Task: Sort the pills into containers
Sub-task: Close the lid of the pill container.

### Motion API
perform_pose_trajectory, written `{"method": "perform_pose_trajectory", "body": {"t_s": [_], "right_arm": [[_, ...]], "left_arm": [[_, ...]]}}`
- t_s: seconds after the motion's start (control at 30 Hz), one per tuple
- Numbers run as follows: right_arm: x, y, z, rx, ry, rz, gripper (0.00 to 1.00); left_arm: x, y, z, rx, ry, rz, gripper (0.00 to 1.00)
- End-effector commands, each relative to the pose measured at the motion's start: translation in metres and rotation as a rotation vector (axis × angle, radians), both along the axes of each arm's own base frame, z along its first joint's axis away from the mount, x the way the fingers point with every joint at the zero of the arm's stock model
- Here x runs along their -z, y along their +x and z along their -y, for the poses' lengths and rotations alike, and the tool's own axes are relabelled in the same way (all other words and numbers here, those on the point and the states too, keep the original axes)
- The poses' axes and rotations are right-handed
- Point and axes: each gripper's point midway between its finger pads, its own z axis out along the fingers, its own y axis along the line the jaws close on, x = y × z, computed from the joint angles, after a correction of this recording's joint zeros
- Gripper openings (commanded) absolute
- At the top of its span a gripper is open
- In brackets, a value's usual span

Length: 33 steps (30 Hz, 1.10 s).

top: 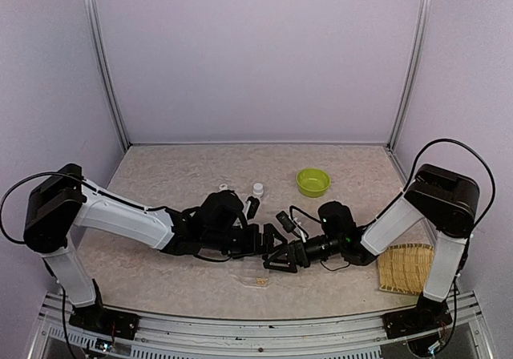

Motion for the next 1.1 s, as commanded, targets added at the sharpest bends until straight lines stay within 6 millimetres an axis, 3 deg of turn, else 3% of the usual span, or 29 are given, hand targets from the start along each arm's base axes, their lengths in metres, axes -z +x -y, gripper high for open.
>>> {"method": "perform_pose_trajectory", "body": {"t_s": [0.0, 0.4, 0.77, 0.9, 1.0, 1.07], "right_arm": [[-0.003, 0.005, -0.002, 0.039, 0.008, -0.004, 1.00], [-0.008, 0.023, 0.019, 0.178, -0.082, 0.048, 1.00], [-0.001, 0.032, 0.044, 0.304, -0.194, 0.086, 1.00], [0.002, 0.036, 0.041, 0.343, -0.173, 0.053, 0.96], [0.001, 0.032, 0.036, 0.326, -0.144, 0.039, 0.88], [0.001, 0.026, 0.032, 0.296, -0.134, 0.041, 0.77]], "left_arm": [[0.018, -0.017, 0.009, 0.095, 0.039, -0.032, 0.99], [0.040, -0.026, 0.011, 0.132, 0.068, -0.085, 0.98], [0.061, -0.031, 0.003, 0.139, 0.116, -0.119, 0.90], [0.064, -0.031, -0.001, 0.130, 0.112, -0.124, 0.86], [0.063, -0.030, -0.003, 0.131, 0.087, -0.126, 0.82], [0.062, -0.029, -0.004, 0.128, 0.076, -0.124, 0.81]]}}
